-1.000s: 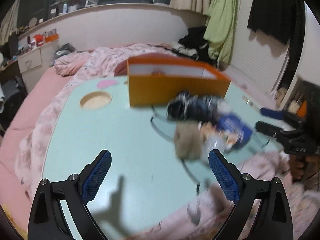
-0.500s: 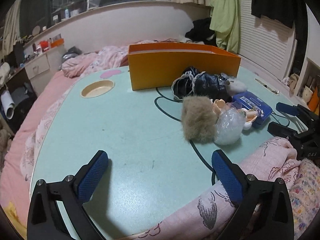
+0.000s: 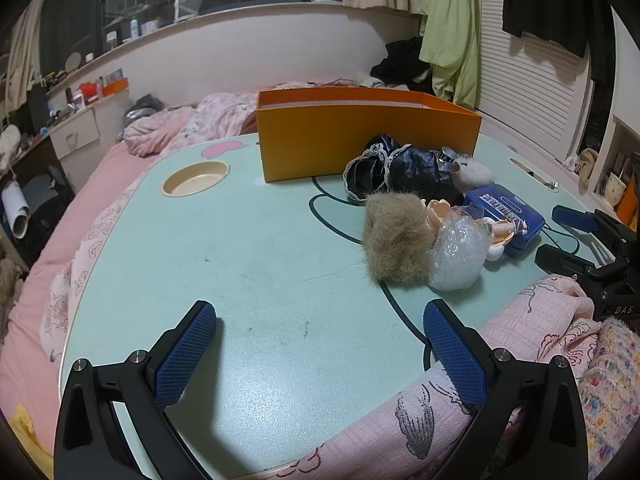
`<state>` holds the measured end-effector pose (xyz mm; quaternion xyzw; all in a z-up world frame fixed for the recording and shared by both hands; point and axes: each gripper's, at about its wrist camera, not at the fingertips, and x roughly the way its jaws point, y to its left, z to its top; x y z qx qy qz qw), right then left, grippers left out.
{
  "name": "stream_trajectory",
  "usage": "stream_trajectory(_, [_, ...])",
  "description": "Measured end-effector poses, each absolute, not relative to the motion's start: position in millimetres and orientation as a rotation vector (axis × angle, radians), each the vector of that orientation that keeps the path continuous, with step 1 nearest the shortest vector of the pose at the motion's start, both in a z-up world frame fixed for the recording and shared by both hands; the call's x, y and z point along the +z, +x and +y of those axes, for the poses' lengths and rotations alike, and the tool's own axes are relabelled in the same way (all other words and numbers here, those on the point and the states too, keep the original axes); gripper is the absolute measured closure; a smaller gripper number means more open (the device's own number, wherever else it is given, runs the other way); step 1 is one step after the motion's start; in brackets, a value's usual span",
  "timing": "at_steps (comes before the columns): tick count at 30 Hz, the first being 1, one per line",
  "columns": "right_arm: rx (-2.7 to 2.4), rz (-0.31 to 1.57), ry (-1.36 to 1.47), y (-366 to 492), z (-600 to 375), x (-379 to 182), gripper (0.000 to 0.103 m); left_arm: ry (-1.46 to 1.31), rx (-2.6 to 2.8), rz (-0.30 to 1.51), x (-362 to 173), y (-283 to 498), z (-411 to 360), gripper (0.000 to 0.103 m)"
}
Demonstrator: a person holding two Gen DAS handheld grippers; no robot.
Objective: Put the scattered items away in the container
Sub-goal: 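Withdraw both open tools from the orange box, then reach the right tool to the blue tin and grasp it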
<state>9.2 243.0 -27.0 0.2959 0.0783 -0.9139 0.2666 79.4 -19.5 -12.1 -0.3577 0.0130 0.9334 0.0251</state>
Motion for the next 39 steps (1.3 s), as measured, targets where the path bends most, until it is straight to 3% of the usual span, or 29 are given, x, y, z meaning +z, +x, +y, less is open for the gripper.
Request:
stream_trajectory(23, [-2.459, 0.210, 0.798, 11.3, 241.1, -23.5, 0.004, -1.101, 2.888, 0.040, -11.9, 80.4, -19.9, 0.000])
stream_trajectory(31, [-2.430, 0.129, 0.799, 1.4, 238.3, -3.6, 0.004, -1.099, 2.889, 0.040, -12.1, 80.7, -19.9, 0.000])
stream_trajectory(39, [-2.437, 0.225, 0.895, -22.4, 196.5, 5.6, 0.004, -1.098, 2.889, 0.040, -12.3, 81.0, -19.9, 0.000])
